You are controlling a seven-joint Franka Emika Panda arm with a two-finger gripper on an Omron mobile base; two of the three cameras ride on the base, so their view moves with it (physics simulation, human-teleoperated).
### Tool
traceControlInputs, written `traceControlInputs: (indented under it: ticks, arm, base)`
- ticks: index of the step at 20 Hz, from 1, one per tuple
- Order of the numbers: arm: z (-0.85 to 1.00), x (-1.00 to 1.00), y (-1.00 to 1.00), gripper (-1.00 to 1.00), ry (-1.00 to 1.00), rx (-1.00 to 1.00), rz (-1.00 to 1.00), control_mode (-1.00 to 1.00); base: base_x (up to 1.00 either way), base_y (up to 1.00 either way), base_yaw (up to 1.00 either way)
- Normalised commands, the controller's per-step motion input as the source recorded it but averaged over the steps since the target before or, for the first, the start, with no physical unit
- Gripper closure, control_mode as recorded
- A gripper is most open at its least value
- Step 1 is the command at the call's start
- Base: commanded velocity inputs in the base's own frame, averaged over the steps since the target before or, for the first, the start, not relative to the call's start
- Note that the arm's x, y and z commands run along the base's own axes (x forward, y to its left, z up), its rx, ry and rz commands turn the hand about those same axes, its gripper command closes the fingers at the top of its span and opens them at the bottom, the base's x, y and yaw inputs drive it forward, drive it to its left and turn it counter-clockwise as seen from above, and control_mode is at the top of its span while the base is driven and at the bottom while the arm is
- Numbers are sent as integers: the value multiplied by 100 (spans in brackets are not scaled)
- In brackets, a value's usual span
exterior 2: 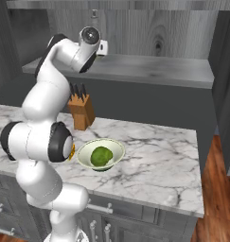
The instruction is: Pick the cheese from the fridge and the cheese grater from the cabinet and place them next to the salad bowl.
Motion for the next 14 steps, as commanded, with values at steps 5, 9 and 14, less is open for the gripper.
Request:
traceControlInputs:
  ticks: [5, 9, 14]
  arm:
    - [5, 18, 0, -100, 3, 0, 0, -100]
    - [3, 7, 0, -100, 0, 0, 0, -100]
    - [0, 13, 0, -100, 0, 0, 0, -100]
  base:
    - [0, 0, 0]
    - [0, 0, 0]
    - [0, 0, 0]
